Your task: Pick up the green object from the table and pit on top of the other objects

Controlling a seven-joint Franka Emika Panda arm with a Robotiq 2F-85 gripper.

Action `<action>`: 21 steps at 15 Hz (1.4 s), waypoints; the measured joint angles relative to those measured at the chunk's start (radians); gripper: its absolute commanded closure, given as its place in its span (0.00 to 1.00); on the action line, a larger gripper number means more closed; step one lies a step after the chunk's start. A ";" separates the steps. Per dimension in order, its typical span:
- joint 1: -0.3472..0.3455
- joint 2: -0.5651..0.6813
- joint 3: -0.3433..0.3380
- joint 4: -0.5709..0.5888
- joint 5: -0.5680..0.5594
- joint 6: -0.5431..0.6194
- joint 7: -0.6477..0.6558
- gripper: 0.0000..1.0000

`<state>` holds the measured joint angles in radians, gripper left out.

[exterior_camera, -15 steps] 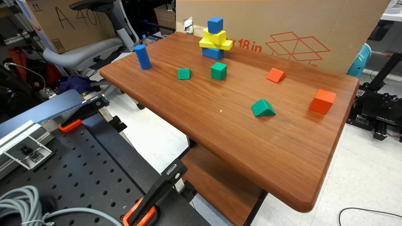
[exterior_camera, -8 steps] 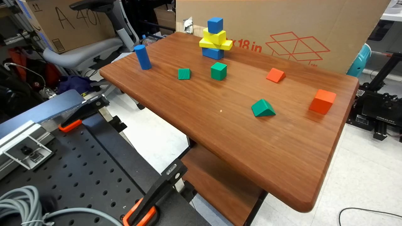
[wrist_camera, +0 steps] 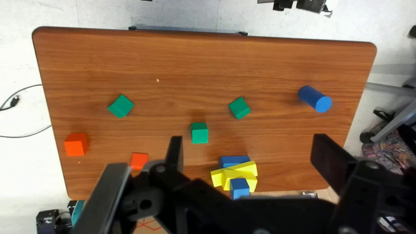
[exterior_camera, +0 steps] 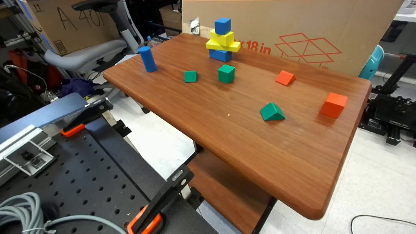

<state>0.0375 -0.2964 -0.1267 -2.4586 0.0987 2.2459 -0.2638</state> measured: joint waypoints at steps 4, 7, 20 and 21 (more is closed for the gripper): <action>-0.008 0.170 0.016 0.083 -0.018 0.073 0.036 0.00; -0.012 0.280 0.032 0.139 -0.062 0.095 0.081 0.00; -0.009 0.671 0.056 0.408 -0.159 0.093 0.223 0.00; -0.007 0.697 0.058 0.429 -0.160 0.093 0.230 0.00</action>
<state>0.0301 0.4002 -0.0683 -2.0292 -0.0618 2.3388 -0.0339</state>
